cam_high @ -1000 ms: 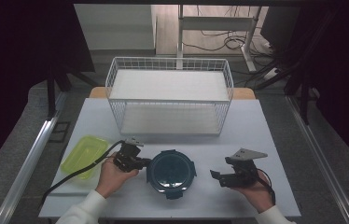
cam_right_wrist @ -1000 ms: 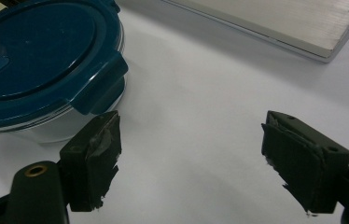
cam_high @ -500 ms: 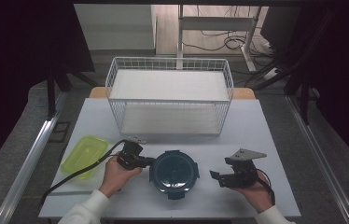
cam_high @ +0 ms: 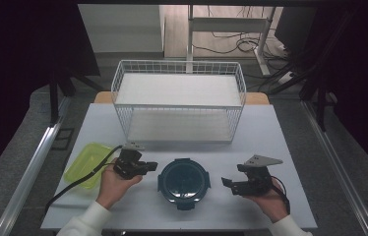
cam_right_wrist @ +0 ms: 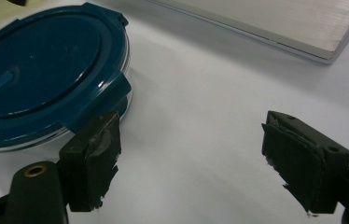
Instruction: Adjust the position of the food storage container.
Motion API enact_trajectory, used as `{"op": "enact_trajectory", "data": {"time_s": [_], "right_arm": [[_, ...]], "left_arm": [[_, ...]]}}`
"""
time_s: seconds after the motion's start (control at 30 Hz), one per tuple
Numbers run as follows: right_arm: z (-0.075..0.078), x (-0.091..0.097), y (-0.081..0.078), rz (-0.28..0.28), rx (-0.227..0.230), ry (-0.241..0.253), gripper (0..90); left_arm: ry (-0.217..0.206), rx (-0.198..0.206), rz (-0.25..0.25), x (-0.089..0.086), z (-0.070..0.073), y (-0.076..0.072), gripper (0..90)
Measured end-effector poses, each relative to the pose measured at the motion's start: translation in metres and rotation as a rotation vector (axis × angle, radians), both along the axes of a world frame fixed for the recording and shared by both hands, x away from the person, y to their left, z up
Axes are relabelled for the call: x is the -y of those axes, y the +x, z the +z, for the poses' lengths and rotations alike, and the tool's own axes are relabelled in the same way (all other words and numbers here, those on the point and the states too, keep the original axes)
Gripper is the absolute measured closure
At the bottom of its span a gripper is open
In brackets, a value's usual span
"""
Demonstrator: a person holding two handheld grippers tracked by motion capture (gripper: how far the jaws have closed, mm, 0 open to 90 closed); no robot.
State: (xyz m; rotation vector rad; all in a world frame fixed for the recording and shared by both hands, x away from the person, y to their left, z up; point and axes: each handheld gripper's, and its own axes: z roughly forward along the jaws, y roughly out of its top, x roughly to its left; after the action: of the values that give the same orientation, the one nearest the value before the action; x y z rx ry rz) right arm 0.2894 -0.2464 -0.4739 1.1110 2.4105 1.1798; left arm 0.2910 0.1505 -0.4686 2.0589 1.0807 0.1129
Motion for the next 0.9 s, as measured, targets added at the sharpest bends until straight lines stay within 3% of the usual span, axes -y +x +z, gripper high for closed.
{"op": "enact_trajectory", "data": {"time_s": [0.1,0.2,0.37,0.47,0.53,0.6,0.9], "right_arm": [[0.001,0.001,0.000,-0.006,-0.004,0.015,19.4],[0.002,0.001,0.001,-0.007,-0.002,0.017,19.4],[0.009,-0.001,0.000,0.003,0.005,0.013,19.4],[0.013,0.000,-0.003,0.012,0.012,0.003,19.7],[0.014,0.000,-0.005,0.028,0.029,-0.015,19.8],[0.016,-0.002,-0.008,0.041,0.045,-0.028,19.8],[0.021,-0.005,-0.010,0.057,0.043,-0.018,19.1]], "left_arm": [[0.027,0.043,0.004,-0.008,0.008,-0.012,86.3],[0.018,0.067,0.006,-0.013,0.015,-0.020,81.8],[0.025,0.098,0.034,-0.022,0.024,-0.031,50.3],[0.020,0.083,0.045,-0.025,0.025,-0.034,32.8],[-0.015,0.054,0.059,-0.029,0.022,-0.035,28.5],[-0.012,0.041,0.074,-0.032,0.020,-0.036,25.9],[-0.046,0.042,0.107,-0.041,0.023,-0.043,23.0]]}}
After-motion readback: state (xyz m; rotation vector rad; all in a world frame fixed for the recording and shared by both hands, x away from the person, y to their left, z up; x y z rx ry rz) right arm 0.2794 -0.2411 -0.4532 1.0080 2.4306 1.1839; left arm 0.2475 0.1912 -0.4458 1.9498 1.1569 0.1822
